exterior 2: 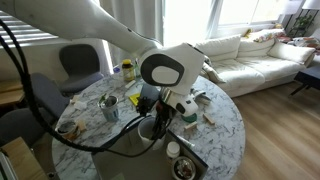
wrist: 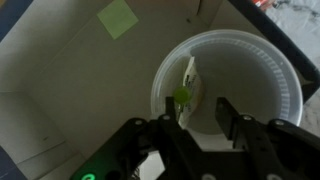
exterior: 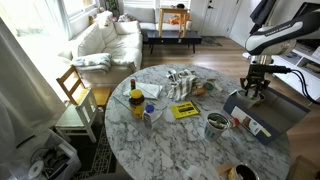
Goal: Bring the cup close to the box, then place the juice packets in it
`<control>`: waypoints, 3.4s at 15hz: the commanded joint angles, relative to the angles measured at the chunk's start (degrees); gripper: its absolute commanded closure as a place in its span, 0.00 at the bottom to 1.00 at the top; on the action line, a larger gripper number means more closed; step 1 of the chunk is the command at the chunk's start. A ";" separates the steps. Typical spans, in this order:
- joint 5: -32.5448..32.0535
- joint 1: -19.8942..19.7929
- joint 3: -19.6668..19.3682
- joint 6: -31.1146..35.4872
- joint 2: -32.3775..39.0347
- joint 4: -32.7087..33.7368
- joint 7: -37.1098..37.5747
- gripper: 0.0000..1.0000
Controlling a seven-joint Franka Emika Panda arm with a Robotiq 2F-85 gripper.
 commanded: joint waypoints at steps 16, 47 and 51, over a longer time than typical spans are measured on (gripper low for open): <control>-1.39 -0.82 0.82 -8.15 -3.39 5.65 -6.61 1.00; -8.68 13.82 16.25 -26.15 -22.30 -2.47 -50.92 1.00; -10.68 15.27 17.45 -21.27 -22.02 -4.44 -52.88 1.00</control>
